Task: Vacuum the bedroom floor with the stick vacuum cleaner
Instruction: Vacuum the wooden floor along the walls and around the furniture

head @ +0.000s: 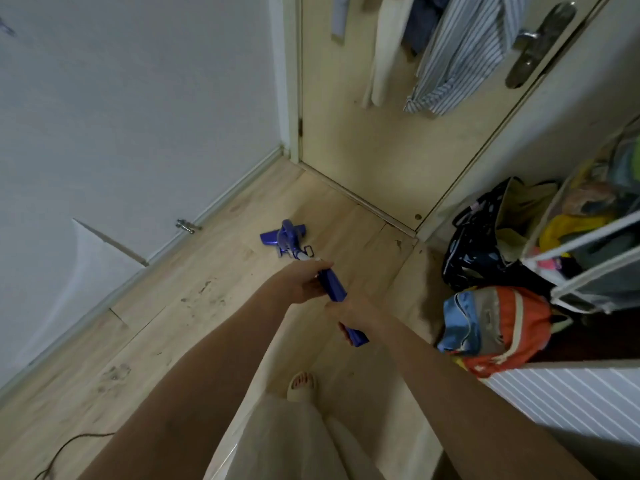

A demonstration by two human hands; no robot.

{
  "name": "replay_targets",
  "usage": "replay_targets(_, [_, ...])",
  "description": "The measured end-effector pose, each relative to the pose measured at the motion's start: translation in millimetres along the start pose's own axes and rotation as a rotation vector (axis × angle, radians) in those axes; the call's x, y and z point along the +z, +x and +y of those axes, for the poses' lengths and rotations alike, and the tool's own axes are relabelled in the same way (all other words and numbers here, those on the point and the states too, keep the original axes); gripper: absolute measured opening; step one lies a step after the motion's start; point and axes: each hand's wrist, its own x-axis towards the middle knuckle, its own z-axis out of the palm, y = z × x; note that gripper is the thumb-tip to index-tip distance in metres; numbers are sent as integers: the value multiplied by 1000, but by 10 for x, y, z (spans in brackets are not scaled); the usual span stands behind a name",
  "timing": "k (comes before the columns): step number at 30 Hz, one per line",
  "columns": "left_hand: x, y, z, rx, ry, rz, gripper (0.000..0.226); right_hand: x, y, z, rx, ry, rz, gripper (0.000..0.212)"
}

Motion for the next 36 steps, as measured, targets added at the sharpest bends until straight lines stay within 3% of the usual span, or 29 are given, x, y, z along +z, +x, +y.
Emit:
replay_targets(7, [227, -619, -961, 15, 57, -3, 29, 236, -780, 816, -16, 8, -11, 7])
replay_targets(10, [344, -906, -1330, 6, 72, -14, 19, 298, -1142, 1127, 2, -19, -7, 9])
replay_targets(17, [581, -1417, -1914, -8, 45, -53, 20, 253, -1892, 1473, 30, -92, 1, 18])
replay_targets(26, [854, -1498, -2156, 27, 5, -33, 14, 64, -2033, 1677, 73, -152, 17, 20])
replay_targets(36, [734, -1084, -1784, 16, -75, 7, 25, 29, -1416, 1499, 70, -93, -13, 20])
